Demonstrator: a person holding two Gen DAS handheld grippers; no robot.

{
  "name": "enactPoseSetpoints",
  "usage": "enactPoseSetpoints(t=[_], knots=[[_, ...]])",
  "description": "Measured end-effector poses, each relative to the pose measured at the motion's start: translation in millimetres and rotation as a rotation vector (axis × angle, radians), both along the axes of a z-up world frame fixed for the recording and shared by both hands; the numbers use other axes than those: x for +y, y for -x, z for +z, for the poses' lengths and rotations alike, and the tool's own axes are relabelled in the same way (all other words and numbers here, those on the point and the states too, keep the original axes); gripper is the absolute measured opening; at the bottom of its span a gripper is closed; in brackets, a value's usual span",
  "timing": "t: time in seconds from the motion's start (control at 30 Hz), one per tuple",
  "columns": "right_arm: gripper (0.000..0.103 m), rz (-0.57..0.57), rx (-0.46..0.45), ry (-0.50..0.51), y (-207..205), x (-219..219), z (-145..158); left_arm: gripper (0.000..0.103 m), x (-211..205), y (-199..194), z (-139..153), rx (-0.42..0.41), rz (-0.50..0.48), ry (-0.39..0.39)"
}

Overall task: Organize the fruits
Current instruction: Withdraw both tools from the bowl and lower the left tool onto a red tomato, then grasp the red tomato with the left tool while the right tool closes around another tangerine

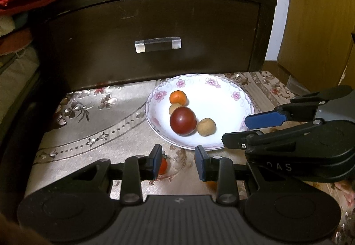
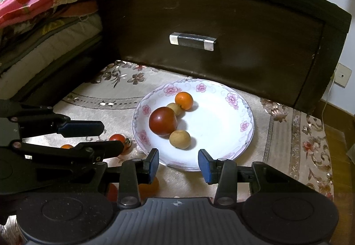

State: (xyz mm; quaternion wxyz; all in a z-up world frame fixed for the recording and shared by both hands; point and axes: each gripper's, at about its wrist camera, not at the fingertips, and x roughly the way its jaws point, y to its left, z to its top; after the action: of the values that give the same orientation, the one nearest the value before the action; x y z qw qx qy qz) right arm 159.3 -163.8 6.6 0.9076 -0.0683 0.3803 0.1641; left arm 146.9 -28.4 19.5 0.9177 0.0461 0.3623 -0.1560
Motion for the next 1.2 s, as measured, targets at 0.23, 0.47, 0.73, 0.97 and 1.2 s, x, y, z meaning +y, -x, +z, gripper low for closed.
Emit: enactPoseSetpoints(t=[0.23,0.47,0.73,0.97,1.2], knots=[[0.038,0.009,0.003,-0.001,2,3,0,0.037,3,2,0,0.001,-0.002,-0.004],[0.038,0.025,0.013,0.003,7,7,-2,0.037,7,12,-4,0.011,-0.019,-0.015],[0.038,0.052,0.052,0.014,16,8,-11,0.037,5,22,-14,0.038,-0.053,-0.04],[0.038,0.072,0.087,0.029,17,9,-20,0.038,2,24,-21,0.067,-0.088,-0.045],[0.038,0.065,0.114,0.038,15,5,-27,0.042,-6,28,-29,0.089,-0.134,-0.066]])
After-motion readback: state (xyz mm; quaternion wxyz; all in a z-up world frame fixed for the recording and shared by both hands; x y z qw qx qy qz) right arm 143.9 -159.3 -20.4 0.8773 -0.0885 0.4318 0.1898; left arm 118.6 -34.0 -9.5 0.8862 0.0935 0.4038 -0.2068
